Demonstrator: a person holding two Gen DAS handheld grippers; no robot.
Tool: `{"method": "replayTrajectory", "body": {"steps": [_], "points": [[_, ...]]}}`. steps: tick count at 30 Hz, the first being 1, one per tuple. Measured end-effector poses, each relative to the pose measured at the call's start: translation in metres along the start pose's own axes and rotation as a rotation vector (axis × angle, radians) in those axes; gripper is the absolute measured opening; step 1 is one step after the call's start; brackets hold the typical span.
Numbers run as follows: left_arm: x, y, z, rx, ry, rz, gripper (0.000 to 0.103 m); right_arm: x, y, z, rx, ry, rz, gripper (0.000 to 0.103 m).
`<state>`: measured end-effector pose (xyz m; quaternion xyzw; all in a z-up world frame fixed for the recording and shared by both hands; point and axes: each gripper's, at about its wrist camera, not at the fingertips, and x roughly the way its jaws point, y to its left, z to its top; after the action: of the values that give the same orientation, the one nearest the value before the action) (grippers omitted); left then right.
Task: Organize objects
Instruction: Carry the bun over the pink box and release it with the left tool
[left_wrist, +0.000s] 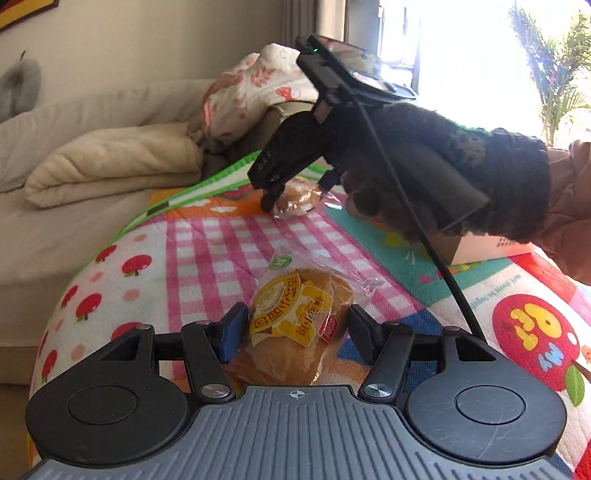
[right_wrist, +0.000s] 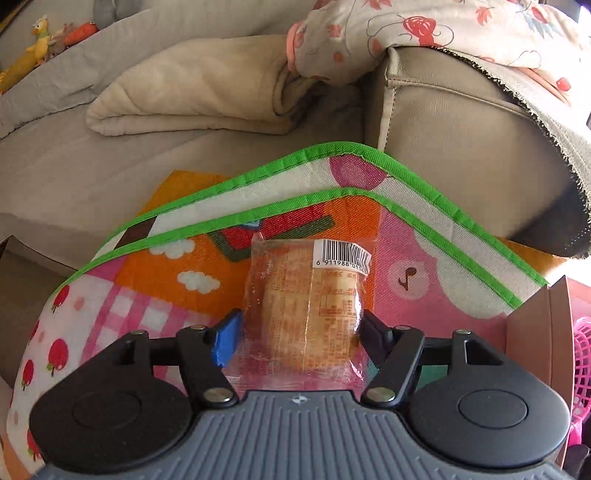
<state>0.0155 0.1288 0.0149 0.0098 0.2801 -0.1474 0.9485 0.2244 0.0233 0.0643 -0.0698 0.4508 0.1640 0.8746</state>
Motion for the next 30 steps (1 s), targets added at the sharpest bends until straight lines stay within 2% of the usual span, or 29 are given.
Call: {"method": "replayTrajectory", "body": {"steps": [4,10,13,18,22,26,30], "points": [[0.0,0.001,0.001,-0.011,-0.003,0.001,0.064,-0.049,0.001,-0.033,-0.078,-0.024,0.035,0.058],[0.0,-0.008,0.001,-0.007,0.004,0.029,0.064,-0.142,-0.011,-0.124,-0.169,-0.086,0.11,0.058],[-0.004,-0.02,0.002,-0.002,0.017,-0.01,0.063,-0.175,-0.024,-0.167,-0.177,-0.117,0.087,0.058],[-0.011,-0.06,0.005,0.013,0.04,-0.096,0.063,-0.21,-0.061,-0.227,-0.116,-0.186,-0.034,0.058],[-0.015,-0.096,0.018,0.047,0.028,-0.144,0.063,-0.231,-0.095,-0.256,-0.015,-0.234,-0.045,0.058],[-0.006,-0.128,0.052,0.068,-0.019,-0.167,0.063,-0.242,-0.123,-0.274,0.062,-0.279,-0.076,0.058],[0.014,-0.147,0.093,0.023,-0.06,-0.186,0.063,-0.247,-0.147,-0.288,0.121,-0.309,-0.092,0.058]]}}
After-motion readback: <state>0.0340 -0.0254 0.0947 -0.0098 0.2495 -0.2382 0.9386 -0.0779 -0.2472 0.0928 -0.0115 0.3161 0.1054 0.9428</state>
